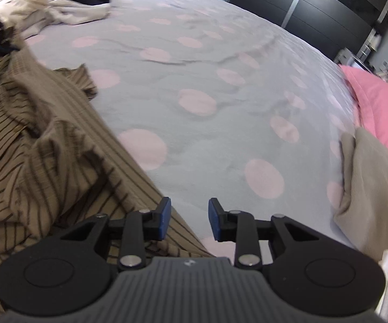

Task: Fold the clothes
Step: 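Roll the left gripper and pull the shirt front flat near the buttons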

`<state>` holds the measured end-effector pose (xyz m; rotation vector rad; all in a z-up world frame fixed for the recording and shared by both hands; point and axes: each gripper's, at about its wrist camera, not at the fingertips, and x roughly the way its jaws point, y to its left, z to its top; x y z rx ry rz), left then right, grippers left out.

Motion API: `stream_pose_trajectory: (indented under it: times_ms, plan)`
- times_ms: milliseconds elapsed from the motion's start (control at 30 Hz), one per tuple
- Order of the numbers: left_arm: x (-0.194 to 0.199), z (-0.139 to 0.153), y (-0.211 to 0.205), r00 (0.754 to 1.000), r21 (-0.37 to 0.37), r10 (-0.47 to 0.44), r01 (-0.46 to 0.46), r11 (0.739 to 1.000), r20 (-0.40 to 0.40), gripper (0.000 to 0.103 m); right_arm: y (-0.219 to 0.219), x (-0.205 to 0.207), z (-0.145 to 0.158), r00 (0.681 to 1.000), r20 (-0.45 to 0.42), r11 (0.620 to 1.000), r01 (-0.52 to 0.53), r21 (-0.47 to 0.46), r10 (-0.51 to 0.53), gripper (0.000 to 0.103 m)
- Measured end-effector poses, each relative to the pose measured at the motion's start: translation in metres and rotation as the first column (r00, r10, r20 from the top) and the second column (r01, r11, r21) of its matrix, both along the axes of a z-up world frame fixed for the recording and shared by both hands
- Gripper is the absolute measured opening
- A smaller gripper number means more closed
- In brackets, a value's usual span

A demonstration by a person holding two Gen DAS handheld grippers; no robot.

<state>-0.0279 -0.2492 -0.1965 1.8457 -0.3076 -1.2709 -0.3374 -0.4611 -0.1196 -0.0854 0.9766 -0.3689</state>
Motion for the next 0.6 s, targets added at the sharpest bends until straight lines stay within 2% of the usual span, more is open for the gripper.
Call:
stream_pose_trajectory:
  times_ms: [133,233,300,400,600]
  plan:
    - [-0.002,0.017,-0.007,0.998,-0.015,0.054,-0.054,0.998,-0.041,0.000,0.011,0.003,0.004,0.983,-0.066,0.985,-0.174,-0.020,0.173,0.040]
    - [-0.006,0.025,-0.007,0.996,-0.027,0.069,-0.071,0.997,-0.050,0.000,0.020,0.007,0.003,0.940,-0.155,0.950,-0.311,-0.028,0.303,0.040]
    - [-0.007,0.028,-0.008,0.995,-0.034,0.078,-0.080,0.996,-0.055,0.000,0.025,0.008,-0.002,0.910,-0.218,0.928,-0.371,-0.042,0.354,0.038]
    - [-0.008,0.032,-0.012,0.994,-0.040,0.091,-0.094,0.995,-0.065,0.000,0.025,0.008,-0.009,0.892,-0.266,0.916,-0.396,-0.071,0.365,0.037]
    - [-0.005,0.034,-0.010,0.992,-0.043,0.112,-0.115,0.992,-0.066,0.000,0.023,0.013,-0.014,0.891,-0.243,0.912,-0.407,-0.046,0.385,0.035]
